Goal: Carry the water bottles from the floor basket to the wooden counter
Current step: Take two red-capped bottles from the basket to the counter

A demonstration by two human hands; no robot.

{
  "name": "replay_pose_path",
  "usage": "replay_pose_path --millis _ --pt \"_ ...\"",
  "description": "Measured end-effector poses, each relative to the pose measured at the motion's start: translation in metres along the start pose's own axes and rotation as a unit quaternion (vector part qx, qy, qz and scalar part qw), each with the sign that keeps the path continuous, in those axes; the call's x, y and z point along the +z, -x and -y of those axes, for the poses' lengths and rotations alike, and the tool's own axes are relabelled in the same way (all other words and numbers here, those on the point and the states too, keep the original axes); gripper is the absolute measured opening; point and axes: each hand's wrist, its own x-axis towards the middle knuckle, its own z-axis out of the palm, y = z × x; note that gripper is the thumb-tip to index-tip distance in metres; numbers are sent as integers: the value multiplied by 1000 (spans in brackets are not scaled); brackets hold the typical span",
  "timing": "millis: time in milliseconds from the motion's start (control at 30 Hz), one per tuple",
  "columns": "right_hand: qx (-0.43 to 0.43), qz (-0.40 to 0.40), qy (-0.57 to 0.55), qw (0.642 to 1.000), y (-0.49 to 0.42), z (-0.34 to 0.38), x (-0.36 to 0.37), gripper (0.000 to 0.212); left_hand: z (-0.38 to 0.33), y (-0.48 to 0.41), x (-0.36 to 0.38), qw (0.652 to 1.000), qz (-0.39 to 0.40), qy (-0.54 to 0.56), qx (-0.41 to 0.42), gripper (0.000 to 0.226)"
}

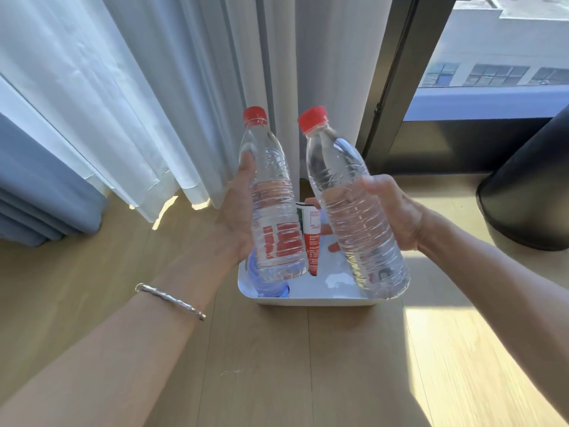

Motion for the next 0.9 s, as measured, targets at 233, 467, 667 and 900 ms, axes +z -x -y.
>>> replay_pose_path --millis 233,467,667,900 --pt "17 -63 118 991 -5 -13 5 74 -1 -2 -7 998 -9 54 3 56" --pt "75 -114 120 983 2 -28 -19 58 -10 -7 -25 994 -28 104 25 57" --pt "76 -132 159 975 2 -33 -14 32 4 -3 -14 999 -33 25 22 49" --pt "-1 -168 58 984 -3 -25 3 61 11 -1 -9 999 2 -26 24 55"
